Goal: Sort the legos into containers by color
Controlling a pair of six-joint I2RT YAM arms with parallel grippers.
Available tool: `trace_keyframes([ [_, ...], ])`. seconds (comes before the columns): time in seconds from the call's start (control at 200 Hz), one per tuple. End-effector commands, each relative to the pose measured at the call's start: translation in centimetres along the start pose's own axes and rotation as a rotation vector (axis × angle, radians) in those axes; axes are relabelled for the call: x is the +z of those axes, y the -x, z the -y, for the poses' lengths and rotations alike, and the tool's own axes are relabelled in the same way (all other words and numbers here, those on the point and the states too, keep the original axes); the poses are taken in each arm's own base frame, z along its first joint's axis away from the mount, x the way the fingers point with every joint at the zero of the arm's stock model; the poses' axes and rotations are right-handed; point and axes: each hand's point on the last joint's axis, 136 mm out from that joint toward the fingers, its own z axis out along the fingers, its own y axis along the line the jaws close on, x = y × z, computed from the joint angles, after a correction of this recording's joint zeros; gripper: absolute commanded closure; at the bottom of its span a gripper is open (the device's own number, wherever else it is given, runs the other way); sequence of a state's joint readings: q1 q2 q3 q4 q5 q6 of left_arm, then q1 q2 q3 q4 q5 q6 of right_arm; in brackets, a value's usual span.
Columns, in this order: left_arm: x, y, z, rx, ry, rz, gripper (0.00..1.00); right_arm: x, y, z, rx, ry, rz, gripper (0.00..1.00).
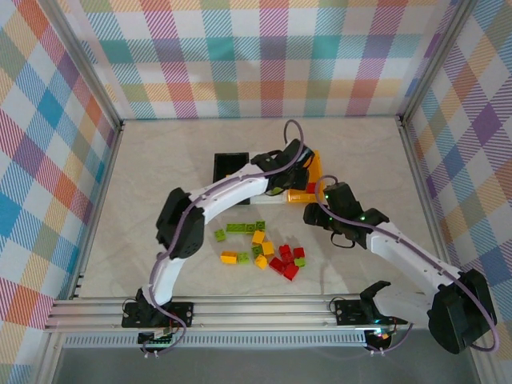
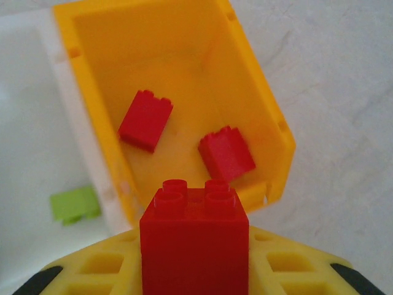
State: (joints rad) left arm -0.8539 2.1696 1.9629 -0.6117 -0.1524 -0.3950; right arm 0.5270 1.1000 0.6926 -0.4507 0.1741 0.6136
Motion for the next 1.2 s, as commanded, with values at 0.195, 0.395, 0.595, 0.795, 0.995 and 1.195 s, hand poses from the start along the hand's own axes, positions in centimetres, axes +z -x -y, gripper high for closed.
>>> trace_keyframes([
  [0.195,1.8,2.9,0.3,-0.038,-0.027,-0.026,0.40,-0.2,-1.8,0.2,0.002,0.041,-0.044,0.20],
  [0.395,-3.0,6.0,1.4,-0.063,-0.090,0.050,0.16,0.0,-3.1,-1.1,-0.023,0.125,-0.098,0.20],
  [0.595,-10.9,4.6,0.1,-0.091,-0.157,0.140,0.00,1.3,-5.2,-3.5,-0.115,0.175,-0.176,0.21],
  [0.795,-15.7,-2.8,-6.0,-0.156,-0.078,0.149,0.00,3.0,-6.2,-7.1,-0.189,0.195,-0.205,0.22],
  [0.995,-18.5,-11.7,-13.3,-0.243,0.061,0.134,0.00,4.4,-5.0,-11.5,-0.161,0.235,-0.142,0.24],
  [1.195,-20.5,-16.2,-17.2,-0.287,0.141,0.130,0.00,7.8,-4.0,-12.8,-0.096,0.156,-0.135,0.30],
])
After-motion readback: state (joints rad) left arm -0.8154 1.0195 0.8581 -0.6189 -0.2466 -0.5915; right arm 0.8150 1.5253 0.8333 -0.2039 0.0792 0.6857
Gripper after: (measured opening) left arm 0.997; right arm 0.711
